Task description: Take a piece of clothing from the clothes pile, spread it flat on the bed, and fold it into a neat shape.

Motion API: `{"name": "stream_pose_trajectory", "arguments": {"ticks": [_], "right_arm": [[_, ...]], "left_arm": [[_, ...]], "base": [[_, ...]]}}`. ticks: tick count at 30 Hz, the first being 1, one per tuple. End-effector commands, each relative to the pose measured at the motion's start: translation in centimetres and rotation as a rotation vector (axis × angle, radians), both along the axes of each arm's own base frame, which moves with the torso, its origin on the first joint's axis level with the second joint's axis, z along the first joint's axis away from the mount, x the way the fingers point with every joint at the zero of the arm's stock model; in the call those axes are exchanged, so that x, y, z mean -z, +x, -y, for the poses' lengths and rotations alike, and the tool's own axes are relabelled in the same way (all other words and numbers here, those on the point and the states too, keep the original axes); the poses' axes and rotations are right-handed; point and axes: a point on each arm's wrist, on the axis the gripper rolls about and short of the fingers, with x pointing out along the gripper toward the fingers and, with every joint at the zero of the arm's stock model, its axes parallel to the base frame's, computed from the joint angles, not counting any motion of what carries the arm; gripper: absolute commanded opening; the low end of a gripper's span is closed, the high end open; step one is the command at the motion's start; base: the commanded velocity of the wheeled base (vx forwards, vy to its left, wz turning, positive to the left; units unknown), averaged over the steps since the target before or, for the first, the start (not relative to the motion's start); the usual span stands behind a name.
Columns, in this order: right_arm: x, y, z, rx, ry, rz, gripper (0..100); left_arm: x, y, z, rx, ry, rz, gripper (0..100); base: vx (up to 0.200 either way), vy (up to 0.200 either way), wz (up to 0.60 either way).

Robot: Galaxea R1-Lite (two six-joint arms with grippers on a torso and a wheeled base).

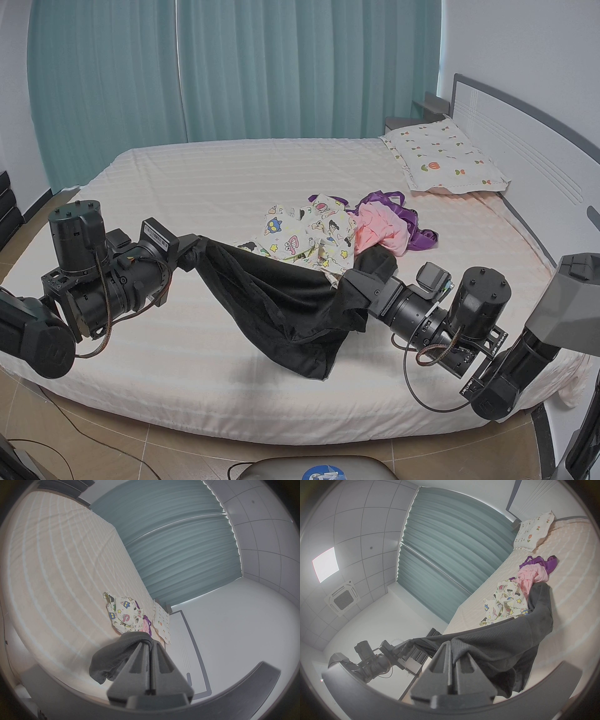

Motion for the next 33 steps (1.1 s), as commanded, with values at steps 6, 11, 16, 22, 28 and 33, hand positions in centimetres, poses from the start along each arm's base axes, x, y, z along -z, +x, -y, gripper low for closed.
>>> {"name": "stream_pose_trajectory", "arguments": {"ticks": [6,11,16,22,28,33], "right_arm": [[-0.2,-0.11,-0.25,-0.006,0.013,0.016,0],[-0.1,-0.09,-0.27,-0.007,0.012,0.012,0],[-0.2,-0.11,-0.25,-0.007,0.014,0.015,0],[0.02,0.02,-0.35,-0.007,0.012,0.01,0],[-0.03,0.01,-0.34,-0.007,0.014,0.01,0],[-0.03,0.01,-0.34,-0.007,0.014,0.01,0]], "left_arm": [[-0.12,-0.04,-0.07,-0.002,-0.002,0.005,0],[-0.12,-0.03,-0.1,-0.002,-0.002,0.005,0],[-0.21,-0.08,-0.13,-0.003,-0.003,0.008,0],[-0.21,-0.08,-0.13,-0.003,-0.003,0.008,0],[-0.09,-0.09,-0.08,0.001,-0.002,0.002,0],[-0.04,-0.12,-0.08,0.004,-0.001,-0.001,0]], "base": [[0.0,0.2,0.0],[0.0,0.2,0.0],[0.0,0.2,0.0],[0.0,0.2,0.0],[0.0,0.2,0.0],[0.0,0.2,0.0]]}}
